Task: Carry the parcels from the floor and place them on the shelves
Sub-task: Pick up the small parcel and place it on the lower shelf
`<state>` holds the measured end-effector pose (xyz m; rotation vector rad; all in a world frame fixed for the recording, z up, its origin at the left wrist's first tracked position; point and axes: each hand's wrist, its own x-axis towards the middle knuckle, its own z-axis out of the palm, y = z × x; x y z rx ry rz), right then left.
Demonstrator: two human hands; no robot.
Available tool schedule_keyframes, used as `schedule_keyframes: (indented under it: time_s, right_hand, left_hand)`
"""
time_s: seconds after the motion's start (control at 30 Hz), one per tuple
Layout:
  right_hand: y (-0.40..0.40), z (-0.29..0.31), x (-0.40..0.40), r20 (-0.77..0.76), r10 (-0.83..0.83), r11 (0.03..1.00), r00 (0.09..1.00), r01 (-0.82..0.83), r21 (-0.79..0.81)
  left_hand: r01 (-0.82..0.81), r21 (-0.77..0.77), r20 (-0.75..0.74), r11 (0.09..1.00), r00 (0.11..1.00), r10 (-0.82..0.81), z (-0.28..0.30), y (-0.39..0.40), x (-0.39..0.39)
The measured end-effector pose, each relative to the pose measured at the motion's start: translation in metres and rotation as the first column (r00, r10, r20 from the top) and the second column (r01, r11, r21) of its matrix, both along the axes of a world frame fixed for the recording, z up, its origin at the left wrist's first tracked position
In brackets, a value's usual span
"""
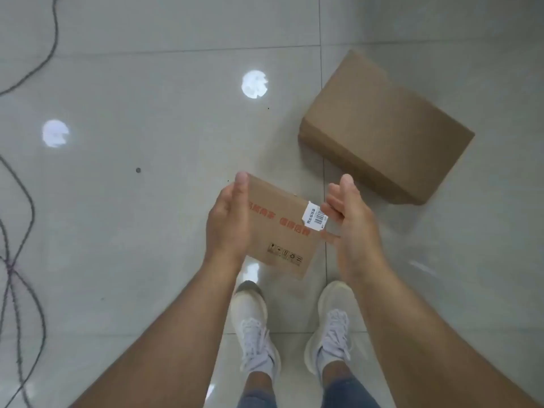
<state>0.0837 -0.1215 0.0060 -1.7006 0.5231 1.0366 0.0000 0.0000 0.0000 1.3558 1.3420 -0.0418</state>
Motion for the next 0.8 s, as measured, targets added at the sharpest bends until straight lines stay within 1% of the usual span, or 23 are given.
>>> schedule_keyframes:
  time_s: [0.1,0.13,0.23,0.3,0.37,0.4,0.47,0.53,0.63,0.73,0.8]
  right_hand:
    - [0.004,-0.024,0.0,0.001,-0.044,0.999,0.999,0.044,-0.004]
    - [0.005,-0.036,-0.001,-0.017,-0.053,0.998,0.998,0.052,-0.043]
    - [0.014,-0.061,-0.004,0.015,-0.039,0.983,0.999,0.041,-0.181]
    - [0.016,-0.08,-0.003,-0.004,-0.034,0.948,0.999,0.031,-0.317]
    - [0.014,-0.095,-0.002,-0.077,-0.036,0.906,0.996,0.0,-0.423]
    - [0.014,-0.102,-0.002,-0.106,-0.032,0.893,0.994,-0.02,-0.449]
    - [0.014,-0.108,-0.003,-0.175,-0.018,0.897,0.984,-0.062,-0.437]
    - [0.015,-0.113,-0.008,-0.222,-0.003,0.925,0.975,-0.082,-0.372]
    - [0.015,-0.118,-0.007,-0.137,0.004,0.92,0.991,-0.057,-0.387]
    - [0.019,-0.109,0.006,-0.037,0.044,0.912,0.998,-0.056,-0.406]
    - [0.019,-0.101,0.017,-0.005,0.046,0.923,0.999,-0.044,-0.382]
  left_hand:
    - [0.004,0.038,0.022,0.999,1.0,-0.005,-0.022,0.009,0.004]
    - [0.011,0.051,0.015,0.999,1.0,-0.011,-0.028,0.013,0.006]
    - [0.09,0.119,-0.034,0.989,0.996,-0.087,-0.051,0.02,0.011]
    - [0.132,0.133,-0.088,0.982,0.989,-0.121,-0.069,0.027,0.015]
    - [0.185,0.094,-0.188,0.978,0.968,-0.165,-0.087,0.033,0.018]
    - [0.21,0.06,-0.238,0.976,0.953,-0.191,-0.094,0.034,0.019]
    - [0.226,-0.026,-0.296,0.974,0.928,-0.224,-0.105,0.034,0.02]
    - [0.211,-0.07,-0.352,0.975,0.909,-0.222,-0.11,0.034,0.019]
    - [0.184,-0.045,-0.431,0.982,0.883,-0.185,-0.111,0.037,0.011]
    - [0.107,-0.026,-0.361,0.994,0.926,-0.109,-0.107,0.042,0.004]
    - [0.001,-0.054,-0.287,0.999,0.958,-0.017,-0.103,0.043,0.001]
